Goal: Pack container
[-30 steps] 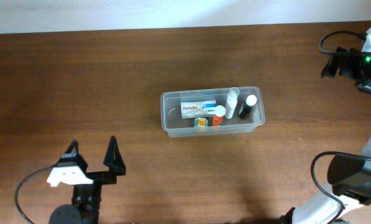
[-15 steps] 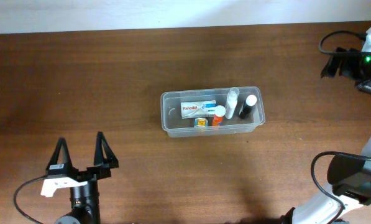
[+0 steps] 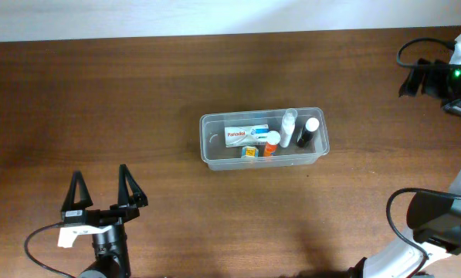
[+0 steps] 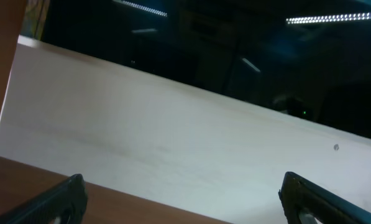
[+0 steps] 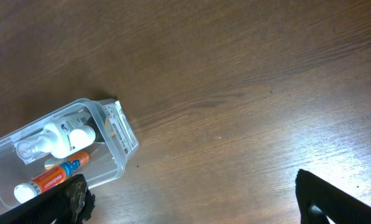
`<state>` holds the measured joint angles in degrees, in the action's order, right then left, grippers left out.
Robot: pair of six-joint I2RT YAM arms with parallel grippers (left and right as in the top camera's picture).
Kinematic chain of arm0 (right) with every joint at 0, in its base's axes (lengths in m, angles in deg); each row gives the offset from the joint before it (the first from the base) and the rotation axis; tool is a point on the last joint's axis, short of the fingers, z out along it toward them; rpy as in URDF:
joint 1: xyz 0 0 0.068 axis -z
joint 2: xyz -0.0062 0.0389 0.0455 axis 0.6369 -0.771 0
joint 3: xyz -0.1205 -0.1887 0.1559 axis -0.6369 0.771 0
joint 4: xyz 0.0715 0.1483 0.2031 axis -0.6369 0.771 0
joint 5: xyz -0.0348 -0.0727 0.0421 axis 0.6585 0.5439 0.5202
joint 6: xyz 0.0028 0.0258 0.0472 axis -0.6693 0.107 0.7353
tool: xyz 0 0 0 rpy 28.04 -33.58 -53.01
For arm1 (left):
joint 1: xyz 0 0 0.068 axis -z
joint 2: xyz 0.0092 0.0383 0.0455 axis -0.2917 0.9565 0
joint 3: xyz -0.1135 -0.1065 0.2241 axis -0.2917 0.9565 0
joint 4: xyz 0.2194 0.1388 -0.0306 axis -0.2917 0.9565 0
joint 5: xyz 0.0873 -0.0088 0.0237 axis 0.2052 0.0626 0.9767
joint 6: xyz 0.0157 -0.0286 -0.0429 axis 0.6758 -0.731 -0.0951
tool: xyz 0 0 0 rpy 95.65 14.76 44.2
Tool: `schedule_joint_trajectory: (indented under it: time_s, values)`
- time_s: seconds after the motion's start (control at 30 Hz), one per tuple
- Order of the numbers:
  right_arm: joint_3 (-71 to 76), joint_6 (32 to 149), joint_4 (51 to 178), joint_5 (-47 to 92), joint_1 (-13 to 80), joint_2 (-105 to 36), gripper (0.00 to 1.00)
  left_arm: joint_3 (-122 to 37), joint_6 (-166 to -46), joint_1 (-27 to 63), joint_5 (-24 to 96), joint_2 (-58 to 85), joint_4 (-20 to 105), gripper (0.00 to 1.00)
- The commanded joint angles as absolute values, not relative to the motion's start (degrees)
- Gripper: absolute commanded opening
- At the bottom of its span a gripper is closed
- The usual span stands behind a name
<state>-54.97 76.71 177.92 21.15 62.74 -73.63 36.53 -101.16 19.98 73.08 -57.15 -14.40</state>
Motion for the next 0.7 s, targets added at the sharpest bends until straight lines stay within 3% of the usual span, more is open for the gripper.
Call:
schedule_joint_trajectory:
  time_s: [0.0,0.5,0.67]
  values:
    - [-54.9,77.0,177.9,21.6,62.8,-73.2,0.98,36.8,-101.5,19.5,72.6,-57.8,-13.7,1.00]
    - [-54.9,77.0,177.9,21.6,62.8,-73.2,0.98,36.8,-101.5,15.5,74.4,-57.8,12.2,0.99]
    - [-54.9,77.0,177.9,21.6,62.8,-73.2,0.98,36.8,-101.5,15.4,74.4,-57.5,12.1,0.99]
